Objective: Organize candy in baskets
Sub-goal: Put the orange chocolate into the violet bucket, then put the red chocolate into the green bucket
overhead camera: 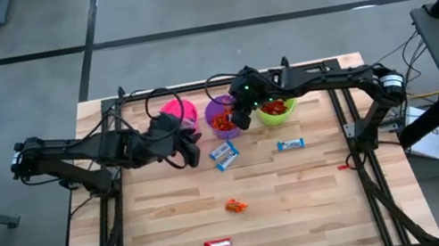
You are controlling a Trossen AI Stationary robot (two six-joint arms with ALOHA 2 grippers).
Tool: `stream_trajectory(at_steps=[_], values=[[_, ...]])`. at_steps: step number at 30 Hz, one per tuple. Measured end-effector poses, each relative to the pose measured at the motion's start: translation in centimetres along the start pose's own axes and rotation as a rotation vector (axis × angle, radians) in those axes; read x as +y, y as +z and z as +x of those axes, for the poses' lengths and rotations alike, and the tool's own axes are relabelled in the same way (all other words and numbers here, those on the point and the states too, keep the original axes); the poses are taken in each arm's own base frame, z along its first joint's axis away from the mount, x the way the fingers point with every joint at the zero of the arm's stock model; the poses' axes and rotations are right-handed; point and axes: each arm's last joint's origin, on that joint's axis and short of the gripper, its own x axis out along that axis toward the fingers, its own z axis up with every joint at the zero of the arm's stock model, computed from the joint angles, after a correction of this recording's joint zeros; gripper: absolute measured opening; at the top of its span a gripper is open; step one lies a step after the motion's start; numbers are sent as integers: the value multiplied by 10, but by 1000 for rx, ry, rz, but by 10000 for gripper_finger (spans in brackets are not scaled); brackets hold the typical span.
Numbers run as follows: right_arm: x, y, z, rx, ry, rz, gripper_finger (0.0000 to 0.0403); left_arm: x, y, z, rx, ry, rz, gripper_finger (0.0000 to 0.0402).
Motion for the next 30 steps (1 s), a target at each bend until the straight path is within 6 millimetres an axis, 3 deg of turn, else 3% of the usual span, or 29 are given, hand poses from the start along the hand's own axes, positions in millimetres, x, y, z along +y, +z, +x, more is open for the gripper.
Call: stream_trajectory(at_steps=[6,11,20,30], values=[[1,2,-3,-9,12,0,165,0,-7,2,109,-48,26,96],[1,4,-12,-24,29,3,198,-4,-11,10,144,-52,37,96],[2,10,-55,-106,61,22,203,-16,-32,31,322,-106,41,96],[2,14,-97,-213,76,21,203,-51,-90,45,692,-272,178,97]])
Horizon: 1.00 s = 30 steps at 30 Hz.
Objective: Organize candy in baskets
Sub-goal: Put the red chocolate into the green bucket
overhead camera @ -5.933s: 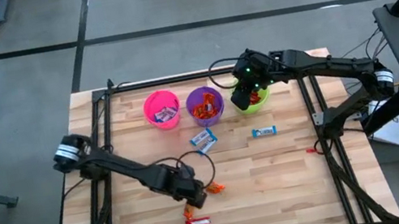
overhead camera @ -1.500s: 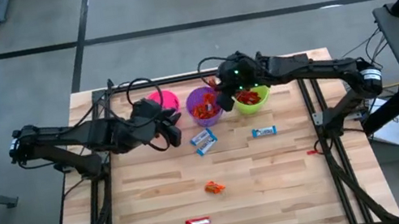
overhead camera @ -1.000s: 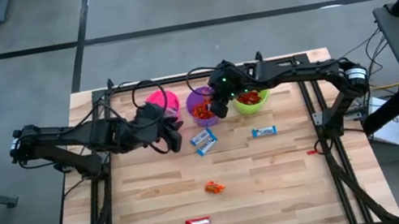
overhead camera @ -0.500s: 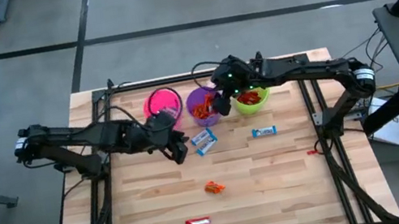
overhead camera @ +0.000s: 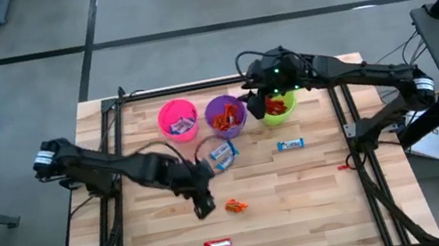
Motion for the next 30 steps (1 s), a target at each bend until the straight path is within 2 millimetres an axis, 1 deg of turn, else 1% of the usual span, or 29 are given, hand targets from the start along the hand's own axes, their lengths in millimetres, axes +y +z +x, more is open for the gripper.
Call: stream_trajectory(at_steps=[3,9,16,20,25,30], values=[[0,1,-4,-11,2,-1,203,-10,-13,16,84,7,51,102],[0,-1,-4,5,0,-5,203,-32,-42,43,190,34,145,126],[0,-4,-2,42,0,-31,203,-52,-80,80,283,92,265,171],[0,-4,-2,40,0,-45,203,-61,-97,100,308,94,319,182],[0,-4,-3,40,0,-48,203,-63,-106,116,324,108,320,182],[0,-4,-3,40,0,-48,203,-65,-105,121,300,107,305,182]])
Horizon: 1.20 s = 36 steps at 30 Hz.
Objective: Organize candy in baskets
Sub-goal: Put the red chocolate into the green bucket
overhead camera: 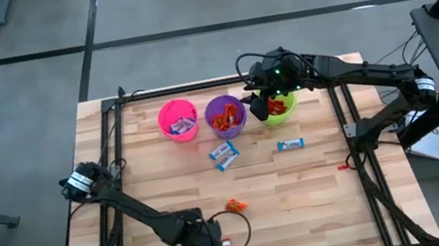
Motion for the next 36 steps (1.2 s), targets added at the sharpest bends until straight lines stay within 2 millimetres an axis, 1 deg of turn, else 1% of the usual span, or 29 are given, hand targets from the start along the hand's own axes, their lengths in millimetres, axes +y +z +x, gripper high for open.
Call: stream_trajectory(at_steps=[6,11,15,20,22,24,27,30,33,36], values=[[0,-1,0,9,-1,0,203,-4,4,7,-31,-29,1,177],[0,-1,0,12,-2,0,203,-3,4,13,-19,-18,1,153],[0,-2,1,20,-3,1,203,-3,4,15,-15,-15,1,105],[0,-3,1,24,-3,1,203,-3,3,15,-9,-11,-12,20],[0,-2,0,21,-3,1,203,-1,2,13,4,1,-29,11],[0,-2,-4,14,-1,0,203,0,0,8,11,9,-34,13],[0,0,-12,-10,5,-1,203,2,-1,-9,2,19,-36,8],[2,2,-20,-32,30,-2,203,3,1,-35,-45,47,-39,4],[4,5,-30,-78,81,-5,203,9,4,-69,-107,92,-52,2],[6,11,-40,-149,145,-1,203,20,7,-105,-184,134,-74,2]])
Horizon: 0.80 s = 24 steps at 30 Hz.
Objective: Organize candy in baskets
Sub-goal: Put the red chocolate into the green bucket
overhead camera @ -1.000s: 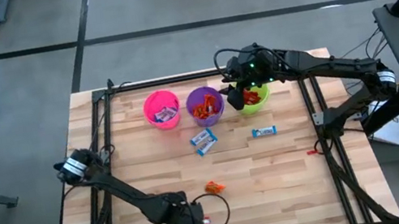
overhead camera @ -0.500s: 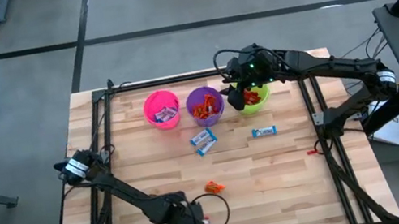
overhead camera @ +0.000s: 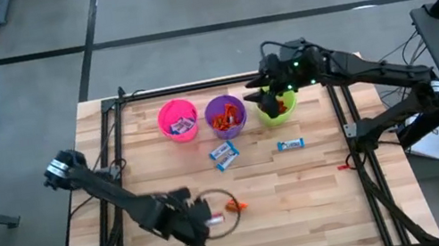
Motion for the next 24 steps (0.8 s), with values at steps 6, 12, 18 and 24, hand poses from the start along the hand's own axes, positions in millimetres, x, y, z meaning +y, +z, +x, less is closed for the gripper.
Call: stream_trajectory(at_steps=[6,12,18,24], values=[[10,16,-10,-154,162,3,203,40,29,-67,-336,150,-83,1],[24,24,-8,-239,259,-3,203,74,51,-126,-630,338,-136,1],[40,32,-3,-343,329,-34,203,84,73,-144,-783,377,-139,1],[48,34,3,-373,359,-49,203,91,88,-143,-862,462,-191,3]])
